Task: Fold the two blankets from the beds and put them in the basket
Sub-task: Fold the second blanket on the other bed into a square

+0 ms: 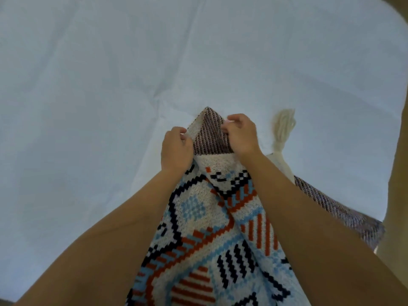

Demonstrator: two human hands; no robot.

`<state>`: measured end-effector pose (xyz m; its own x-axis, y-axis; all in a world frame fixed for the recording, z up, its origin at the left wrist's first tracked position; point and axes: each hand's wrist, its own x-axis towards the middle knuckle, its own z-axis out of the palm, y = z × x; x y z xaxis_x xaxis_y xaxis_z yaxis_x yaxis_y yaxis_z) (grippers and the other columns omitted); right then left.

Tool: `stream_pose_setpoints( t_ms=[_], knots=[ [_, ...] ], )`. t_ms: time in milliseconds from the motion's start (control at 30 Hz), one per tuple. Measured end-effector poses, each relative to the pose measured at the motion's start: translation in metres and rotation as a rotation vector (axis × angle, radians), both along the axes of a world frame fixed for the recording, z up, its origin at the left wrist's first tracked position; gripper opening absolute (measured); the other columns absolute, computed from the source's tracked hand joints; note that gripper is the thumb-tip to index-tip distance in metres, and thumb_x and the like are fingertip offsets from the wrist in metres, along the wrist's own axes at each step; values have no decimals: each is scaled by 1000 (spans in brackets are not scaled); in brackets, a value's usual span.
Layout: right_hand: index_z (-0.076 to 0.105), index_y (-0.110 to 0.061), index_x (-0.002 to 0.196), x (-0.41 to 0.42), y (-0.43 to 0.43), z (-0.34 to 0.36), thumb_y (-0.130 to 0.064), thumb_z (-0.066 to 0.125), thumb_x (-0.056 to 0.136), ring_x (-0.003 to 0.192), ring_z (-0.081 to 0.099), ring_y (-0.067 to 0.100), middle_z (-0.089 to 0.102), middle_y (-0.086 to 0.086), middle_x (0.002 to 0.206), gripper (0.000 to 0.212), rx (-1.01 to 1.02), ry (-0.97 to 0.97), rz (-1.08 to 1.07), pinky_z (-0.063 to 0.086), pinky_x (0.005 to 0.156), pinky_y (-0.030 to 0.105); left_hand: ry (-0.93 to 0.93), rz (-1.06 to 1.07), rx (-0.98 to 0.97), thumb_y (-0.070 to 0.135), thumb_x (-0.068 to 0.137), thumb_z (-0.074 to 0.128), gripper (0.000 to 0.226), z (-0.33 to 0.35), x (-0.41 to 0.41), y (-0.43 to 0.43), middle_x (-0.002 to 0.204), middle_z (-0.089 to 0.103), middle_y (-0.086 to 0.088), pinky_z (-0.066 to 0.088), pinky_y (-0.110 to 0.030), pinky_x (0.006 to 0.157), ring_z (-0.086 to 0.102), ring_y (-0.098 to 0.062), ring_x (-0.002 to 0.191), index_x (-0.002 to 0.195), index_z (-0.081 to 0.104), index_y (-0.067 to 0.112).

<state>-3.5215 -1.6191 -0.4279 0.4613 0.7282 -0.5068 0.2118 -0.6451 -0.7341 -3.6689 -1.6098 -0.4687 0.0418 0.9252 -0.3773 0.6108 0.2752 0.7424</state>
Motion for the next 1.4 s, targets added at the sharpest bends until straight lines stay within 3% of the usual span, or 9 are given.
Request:
stream_pose_setpoints(
  t_ms=[200,367,500,733,833,933,1167,1300,1400],
  knots=[
    [52,-6,119,76,-97,-8,-20,52,85,113,48,30,51,17,125,37,-251,-539,-339,42,91,40,114,-584,137,29,93,46,38,12,21,-46,120,55,-7,41,-35,93,50,-25,111,127,50,14],
    [48,-4,122,90,-152,-8,-36,67,82,100,59,29,59,13,117,55,-380,8,-458,52,82,38,418,-738,4,36,88,51,70,25,50,-74,146,33,-7,23,-49,108,30,-28,134,146,17,17],
    [60,-10,105,70,-156,10,-25,62,86,68,57,8,64,-1,84,25,-243,80,-291,43,42,15,418,-652,88,34,90,47,64,38,53,-94,147,30,-7,17,-48,112,24,-27,136,145,20,16],
    [54,-2,117,-34,-185,42,-19,46,94,96,56,25,59,10,103,30,-20,-111,275,47,85,39,-252,-134,-251,52,94,35,37,79,21,-137,86,54,9,40,-28,81,52,-11,89,97,58,23],
    [52,-5,119,-96,-214,47,-18,42,96,105,57,32,60,18,114,28,-58,-107,571,47,94,45,-165,-108,-293,70,74,52,90,91,-15,-162,123,57,-19,44,-43,97,53,-34,114,126,47,-3],
    [53,-5,123,-150,-239,52,-17,42,96,114,54,34,58,19,125,32,-153,-222,733,44,96,41,-96,-90,-277,48,72,73,95,95,-59,-181,145,38,-14,39,-33,97,44,-29,126,143,24,7],
    [53,0,119,-253,-290,42,-16,40,97,101,60,34,62,22,115,30,-146,-273,991,45,84,37,124,-117,-272,8,84,49,40,70,-178,-226,113,55,-8,39,-27,79,53,-29,105,124,47,11],
    [47,-6,129,-309,-320,17,-17,42,97,113,56,32,57,17,126,35,-236,-298,1068,42,95,40,127,-153,-321,8,88,44,18,37,-245,-264,81,55,-7,38,-29,66,49,-24,77,74,56,11],
    [35,-8,139,-333,-334,-2,-15,45,95,122,50,32,49,17,136,46,-358,-290,1072,38,100,41,49,-150,-454,36,90,52,30,13,-279,-289,82,58,-7,39,-28,68,52,-20,72,74,59,12]
  ],
)
